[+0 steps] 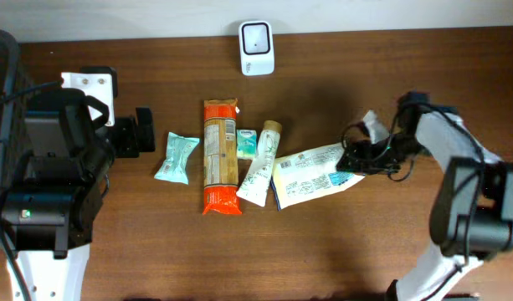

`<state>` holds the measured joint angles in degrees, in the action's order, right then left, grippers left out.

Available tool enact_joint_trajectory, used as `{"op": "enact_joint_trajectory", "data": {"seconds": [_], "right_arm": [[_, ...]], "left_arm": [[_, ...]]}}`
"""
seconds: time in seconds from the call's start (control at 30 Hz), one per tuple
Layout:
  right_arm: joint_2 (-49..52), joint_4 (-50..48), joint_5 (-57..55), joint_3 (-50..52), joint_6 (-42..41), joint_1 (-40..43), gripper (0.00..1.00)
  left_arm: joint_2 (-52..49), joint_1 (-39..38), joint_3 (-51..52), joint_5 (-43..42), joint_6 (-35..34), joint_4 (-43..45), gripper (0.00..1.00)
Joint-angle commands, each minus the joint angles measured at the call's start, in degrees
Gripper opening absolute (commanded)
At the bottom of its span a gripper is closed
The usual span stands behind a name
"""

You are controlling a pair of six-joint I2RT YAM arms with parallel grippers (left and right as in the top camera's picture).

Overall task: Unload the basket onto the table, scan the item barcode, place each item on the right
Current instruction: 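Grasp the yellow snack bag with the right gripper, hold it over the scanner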

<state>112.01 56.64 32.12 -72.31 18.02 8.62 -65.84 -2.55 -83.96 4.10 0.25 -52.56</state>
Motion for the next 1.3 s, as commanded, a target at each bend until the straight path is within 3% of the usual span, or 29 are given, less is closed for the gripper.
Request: {"op": "enact_joint_trajectory", "data": {"seconds": [0.0, 0.1, 0.17, 0.27, 0.43, 0.53, 0.63, 0.77, 0.83, 0.97, 1.07, 1.17, 1.27], "right_arm": [[4.0, -2.2, 3.0, -0.3, 2.7, -3.6, 0.89], [7.3, -3.1, 1.5, -0.2, 2.5, -7.4, 0.82], [9.5, -4.3, -0.7, 1.0, 0.1, -9.1, 0.64], [11.3, -5.5, 0.8, 2.0, -2.3, -9.4, 0.04], [5.4, 2.5, 9.4, -1.3, 0.0, -3.6, 0.04], [-12.2, 6.6, 9.5, -3.7, 0.2, 0.4, 0.04], [-27.0, 2.5, 12.5, -3.8, 0.0, 0.3, 0.04], [-39.4, -7.7, 11.7, -3.8, -9.6, 0.3, 0.04], [-39.1, -15.1, 7.0, -3.8, -17.2, -2.5, 0.04], [-34.1, -33.1, -28.9, -3.8, -14.3, -18.2, 0.04], [-25.7, -51.3, -48.4, -3.8, 3.2, -27.1, 0.04], [-15.3, -69.8, -54.3, -3.8, 19.3, -30.7, 0.04], [-6.1, -86.8, -55.5, -3.8, 26.2, -31.2, 0.04]], "left_arm": [[0.3, 0.2, -0.3, 0.4, 0.9, 0.1, 0.99], [0.3, 0.2, -0.3, 0.4, 0.9, 0.1, 0.99], [0.3, 0.2, -0.3, 0.4, 0.9, 0.1, 0.99], [0.3, 0.2, -0.3, 0.4, 0.9, 0.1, 0.99], [0.3, 0.2, -0.3, 0.4, 0.9, 0.1, 0.99], [0.3, 0.2, -0.3, 0.4, 0.9, 0.1, 0.99], [0.3, 0.2, -0.3, 0.4, 0.9, 0.1, 0.99], [0.3, 0.2, -0.3, 0.4, 0.9, 0.1, 0.99], [0.3, 0.2, -0.3, 0.4, 0.9, 0.1, 0.99], [0.3, 0.2, -0.3, 0.4, 0.9, 0.1, 0.99], [0.3, 0.2, -0.3, 0.4, 0.9, 0.1, 0.99], [0.3, 0.2, -0.3, 0.4, 0.9, 0.1, 0.99], [0.3, 0.2, -0.3, 0.4, 0.9, 0.1, 0.99]]}}
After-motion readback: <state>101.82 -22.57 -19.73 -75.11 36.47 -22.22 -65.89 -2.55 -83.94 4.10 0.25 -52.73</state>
